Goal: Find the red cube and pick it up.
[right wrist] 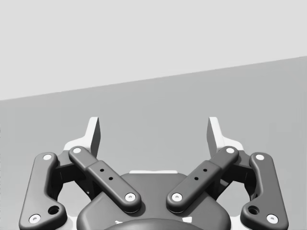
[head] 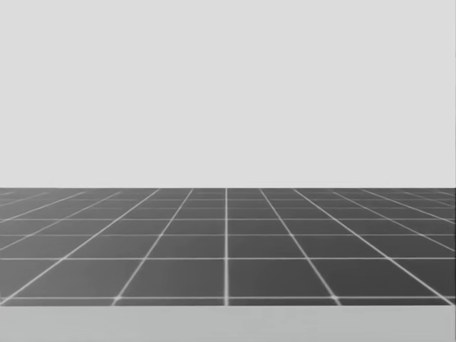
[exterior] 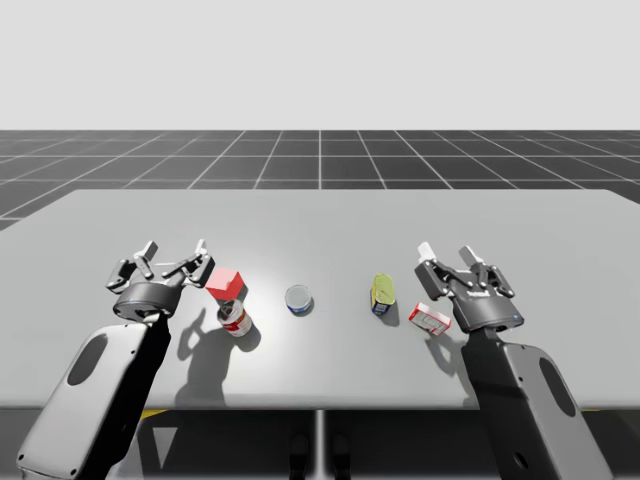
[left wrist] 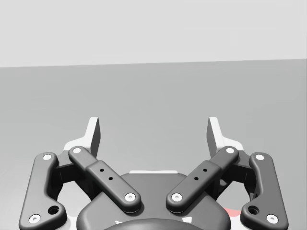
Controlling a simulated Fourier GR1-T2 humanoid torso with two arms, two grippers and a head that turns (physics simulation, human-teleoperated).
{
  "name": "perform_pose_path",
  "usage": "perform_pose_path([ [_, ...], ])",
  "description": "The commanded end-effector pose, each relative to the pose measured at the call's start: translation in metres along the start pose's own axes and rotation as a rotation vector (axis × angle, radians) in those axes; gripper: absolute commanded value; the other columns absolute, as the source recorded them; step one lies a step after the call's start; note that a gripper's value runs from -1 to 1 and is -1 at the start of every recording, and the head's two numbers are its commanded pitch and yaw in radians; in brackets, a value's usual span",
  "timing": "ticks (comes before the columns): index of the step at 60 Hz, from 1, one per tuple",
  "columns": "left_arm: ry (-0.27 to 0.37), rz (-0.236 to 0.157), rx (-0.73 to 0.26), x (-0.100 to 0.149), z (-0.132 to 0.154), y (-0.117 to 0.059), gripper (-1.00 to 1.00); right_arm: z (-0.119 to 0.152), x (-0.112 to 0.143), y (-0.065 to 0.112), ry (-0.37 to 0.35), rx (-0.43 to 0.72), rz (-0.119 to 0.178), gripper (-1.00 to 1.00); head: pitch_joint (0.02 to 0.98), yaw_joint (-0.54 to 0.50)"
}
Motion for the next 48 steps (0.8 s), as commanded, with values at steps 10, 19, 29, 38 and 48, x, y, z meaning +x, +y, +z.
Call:
perform_pose_path([
  [10, 0.000, 0.001, 0.000, 0.0006, 0.0001, 0.0006, -1.00, 0.0011, 0.0015, 0.0004, -0.020, 0.010, 0.003, -1.00, 0.139, -0.01],
  [19, 0.001, 0.001, 0.001, 0.0001, -0.0004, 0.0007, -1.00, 0.0010, 0.0013, 0.0001, -0.017, -0.005, 0.012, -1.00, 0.223, 0.00],
  [29, 0.005, -0.001, 0.001, -0.0003, -0.0009, 0.0003, -1.00, 0.0010, 0.0022, -0.0008, -0.020, -0.016, 0.018, -1.00, 0.355, 0.01],
  [38, 0.005, -0.001, 0.001, 0.0000, -0.0011, 0.0005, -1.00, 0.0013, 0.0026, -0.0005, -0.018, -0.016, 0.019, -1.00, 0.445, 0.03],
  [48, 0.006, -0.005, -0.001, -0.0001, -0.0011, 0.0002, -1.00, 0.0017, 0.0020, 0.0001, -0.011, -0.010, 0.022, -1.00, 0.548, 0.09],
])
